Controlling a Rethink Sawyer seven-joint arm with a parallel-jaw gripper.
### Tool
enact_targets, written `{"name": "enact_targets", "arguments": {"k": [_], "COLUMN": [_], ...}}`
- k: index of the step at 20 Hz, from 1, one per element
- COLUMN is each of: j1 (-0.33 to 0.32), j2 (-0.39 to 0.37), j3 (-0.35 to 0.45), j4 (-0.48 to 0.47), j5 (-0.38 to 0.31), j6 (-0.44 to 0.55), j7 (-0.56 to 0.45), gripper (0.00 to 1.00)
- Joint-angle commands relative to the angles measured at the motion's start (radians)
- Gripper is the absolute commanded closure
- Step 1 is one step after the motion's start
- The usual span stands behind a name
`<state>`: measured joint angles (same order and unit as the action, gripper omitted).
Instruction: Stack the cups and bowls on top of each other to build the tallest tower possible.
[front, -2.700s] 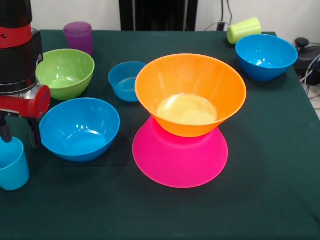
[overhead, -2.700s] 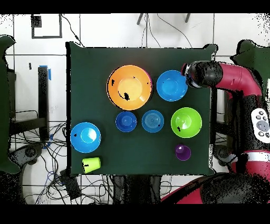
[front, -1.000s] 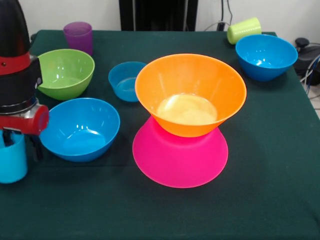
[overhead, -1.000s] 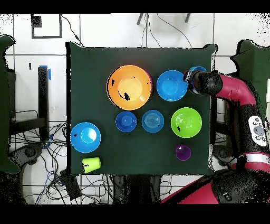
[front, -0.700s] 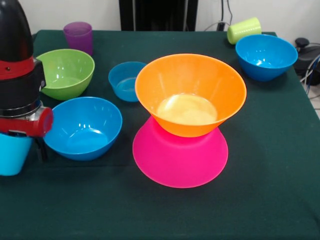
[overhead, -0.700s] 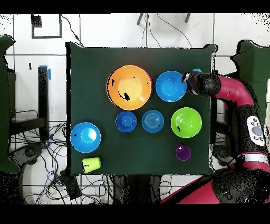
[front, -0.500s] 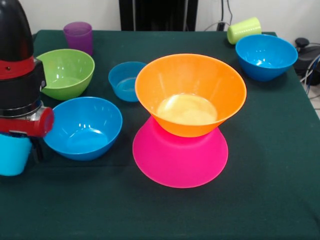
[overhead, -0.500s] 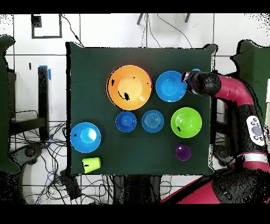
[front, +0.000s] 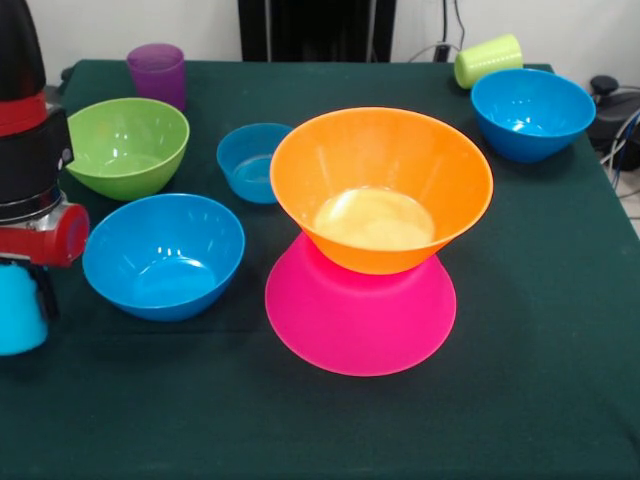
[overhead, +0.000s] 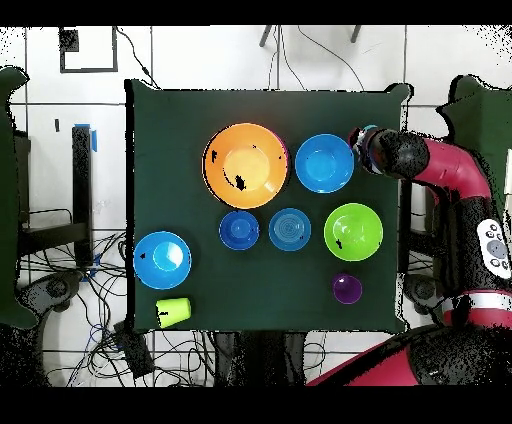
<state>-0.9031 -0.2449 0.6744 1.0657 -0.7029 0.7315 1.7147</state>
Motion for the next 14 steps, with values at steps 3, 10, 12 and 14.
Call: {"name": "enact_targets", "arguments": {"k": [3, 10, 12, 14], "j1": [0.056, 0.094, 0.106, 0.117], "j2": [-0.064, -0.182, -0.232, -0.287], "j3": [-0.022, -0.058, -0.068, -0.076], "j4": [0.11, 0.162, 0.192, 0.208], "j5": [-0.021, -0.012, -0.001, 0.026], "j6": [0.092, 0.168, 0.195, 0.267], "j7": [-0.243, -0.186, -0.162, -0.154], "gripper": [1.0, 1.0, 1.0, 1.0]}}
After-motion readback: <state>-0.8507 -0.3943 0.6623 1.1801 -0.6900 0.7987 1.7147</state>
